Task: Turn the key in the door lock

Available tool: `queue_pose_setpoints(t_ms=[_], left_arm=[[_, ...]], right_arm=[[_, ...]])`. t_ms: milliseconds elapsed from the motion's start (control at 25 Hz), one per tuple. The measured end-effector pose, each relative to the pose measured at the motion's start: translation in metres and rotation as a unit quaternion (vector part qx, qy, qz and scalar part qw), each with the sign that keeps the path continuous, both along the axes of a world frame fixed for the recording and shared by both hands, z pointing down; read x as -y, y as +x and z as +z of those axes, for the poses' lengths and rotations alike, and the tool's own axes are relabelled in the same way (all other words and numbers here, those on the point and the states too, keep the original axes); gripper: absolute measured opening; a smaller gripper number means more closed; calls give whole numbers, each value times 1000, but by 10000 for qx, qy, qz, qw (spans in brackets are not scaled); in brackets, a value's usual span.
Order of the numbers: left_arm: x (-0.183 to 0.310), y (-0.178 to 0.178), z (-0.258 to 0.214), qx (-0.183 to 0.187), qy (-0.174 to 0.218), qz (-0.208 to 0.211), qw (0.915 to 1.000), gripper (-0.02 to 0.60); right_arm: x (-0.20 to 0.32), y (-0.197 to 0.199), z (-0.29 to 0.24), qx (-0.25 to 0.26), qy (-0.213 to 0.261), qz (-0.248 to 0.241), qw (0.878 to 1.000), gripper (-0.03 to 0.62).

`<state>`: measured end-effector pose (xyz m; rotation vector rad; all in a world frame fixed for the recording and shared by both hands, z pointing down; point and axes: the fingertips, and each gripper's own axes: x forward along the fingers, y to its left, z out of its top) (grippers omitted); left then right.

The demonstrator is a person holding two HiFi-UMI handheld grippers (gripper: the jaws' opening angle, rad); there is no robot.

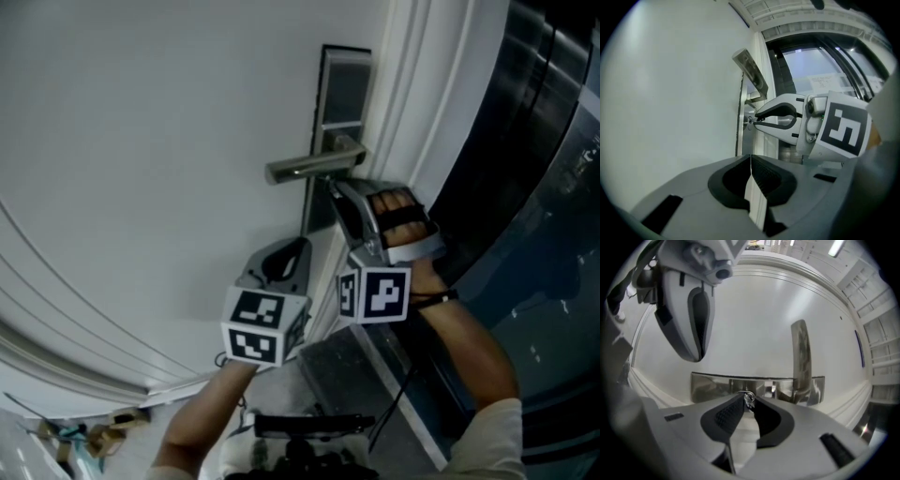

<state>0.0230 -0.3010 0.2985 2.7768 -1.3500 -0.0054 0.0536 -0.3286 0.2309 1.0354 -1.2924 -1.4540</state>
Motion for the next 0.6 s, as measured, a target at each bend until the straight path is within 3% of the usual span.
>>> queue_pose_setpoints(t_ms=[160, 320, 480, 600], left_arm=[[-1, 2, 1, 2, -18, 25, 10000, 21], [-3, 2, 2, 0, -24, 27, 10000, 21], [-2, 1, 2, 8, -32, 7, 10000, 21], [-2, 1, 3, 21, -43, 4, 10000, 21]], right_arm=[[-1, -1, -3, 588, -304, -39, 9978, 81], [-2, -1, -7, 1513, -700, -66, 9860, 86], [-2, 1, -12, 2744, -1327, -195, 9522, 92], [-1, 2, -14, 3314, -1624, -306, 9289, 92]])
